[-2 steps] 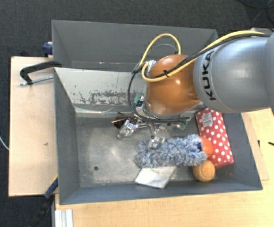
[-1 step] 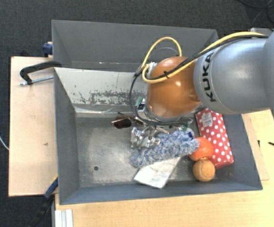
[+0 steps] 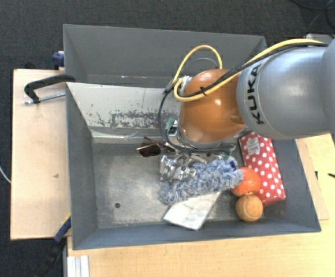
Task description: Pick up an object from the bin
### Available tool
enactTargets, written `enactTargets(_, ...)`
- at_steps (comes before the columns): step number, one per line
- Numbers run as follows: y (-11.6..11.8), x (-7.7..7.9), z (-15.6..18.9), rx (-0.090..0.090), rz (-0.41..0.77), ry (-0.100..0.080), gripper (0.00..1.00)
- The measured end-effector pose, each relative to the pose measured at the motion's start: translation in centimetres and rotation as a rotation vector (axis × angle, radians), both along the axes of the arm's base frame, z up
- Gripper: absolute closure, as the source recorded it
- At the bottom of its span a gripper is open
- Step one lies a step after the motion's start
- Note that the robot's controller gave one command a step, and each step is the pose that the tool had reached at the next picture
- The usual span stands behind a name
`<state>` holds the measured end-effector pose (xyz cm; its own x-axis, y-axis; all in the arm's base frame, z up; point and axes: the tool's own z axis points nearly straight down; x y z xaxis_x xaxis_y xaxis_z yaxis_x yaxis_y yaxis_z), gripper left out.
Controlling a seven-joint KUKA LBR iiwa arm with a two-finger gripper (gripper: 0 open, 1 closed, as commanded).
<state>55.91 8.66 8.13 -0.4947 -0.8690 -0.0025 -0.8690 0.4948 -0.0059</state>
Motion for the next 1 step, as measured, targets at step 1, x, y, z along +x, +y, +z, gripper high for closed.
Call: enactTargets(1,0.01,-0.41,4.60,0.004,0.005,0.008,1.00)
